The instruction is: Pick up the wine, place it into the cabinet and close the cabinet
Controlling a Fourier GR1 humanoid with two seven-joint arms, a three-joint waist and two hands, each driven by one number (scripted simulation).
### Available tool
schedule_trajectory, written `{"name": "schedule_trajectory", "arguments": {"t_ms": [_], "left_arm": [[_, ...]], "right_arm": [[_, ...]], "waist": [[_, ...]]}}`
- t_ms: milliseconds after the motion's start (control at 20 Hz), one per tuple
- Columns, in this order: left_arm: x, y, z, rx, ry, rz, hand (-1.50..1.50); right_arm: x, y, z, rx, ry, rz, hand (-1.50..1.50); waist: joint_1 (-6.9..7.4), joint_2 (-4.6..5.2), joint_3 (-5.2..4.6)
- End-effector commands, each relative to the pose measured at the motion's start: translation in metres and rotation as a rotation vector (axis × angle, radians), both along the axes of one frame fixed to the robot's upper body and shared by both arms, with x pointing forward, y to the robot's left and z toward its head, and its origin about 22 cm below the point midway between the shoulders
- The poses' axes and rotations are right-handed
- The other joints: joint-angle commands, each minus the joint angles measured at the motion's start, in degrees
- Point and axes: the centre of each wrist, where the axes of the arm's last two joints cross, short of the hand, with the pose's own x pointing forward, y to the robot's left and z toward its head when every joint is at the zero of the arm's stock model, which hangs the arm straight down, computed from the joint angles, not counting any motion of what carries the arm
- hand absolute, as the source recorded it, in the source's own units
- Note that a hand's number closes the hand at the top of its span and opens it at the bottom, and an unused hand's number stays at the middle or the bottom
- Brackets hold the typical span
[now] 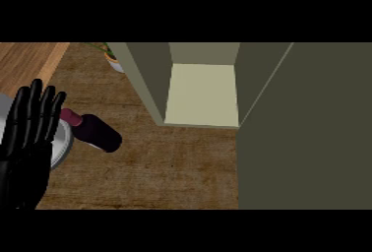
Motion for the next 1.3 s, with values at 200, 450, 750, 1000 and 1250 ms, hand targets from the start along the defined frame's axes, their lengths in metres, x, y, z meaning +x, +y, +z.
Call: {"name": "schedule_trajectory", "arguments": {"t_ms": [200,450,750,1000,1250], "left_arm": [[0.009,-0.013,-0.032,0.061,-0.005,0.184,-1.5],[0.011,-0.035,-0.012,-0.268,0.155,0.089,-1.5],[-0.006,-0.076,0.017,-0.286,0.158,0.085,-1.5],[0.005,-0.08,0.027,-0.275,0.139,0.099,-1.5],[0.005,-0.084,0.041,-0.296,0.125,0.112,-1.5]], "right_arm": [[-0.033,-0.008,0.002,0.028,-0.008,0.095,-1.5],[-0.048,0.009,0.011,-0.002,0.148,0.32,-1.5],[-0.063,0.003,0.026,-0.016,0.162,0.296,-1.5],[-0.062,0.006,0.04,0.0,0.147,0.316,-1.5],[-0.075,0.014,0.064,0.013,0.148,0.323,-1.5]], "waist": [[-3.83,-1.14,-1.24],[-3.96,-1.29,-1.27],[-3.33,-1.19,-1.21],[-3.2,-1.11,-1.23],[-3.25,-1.12,-1.25]]}}
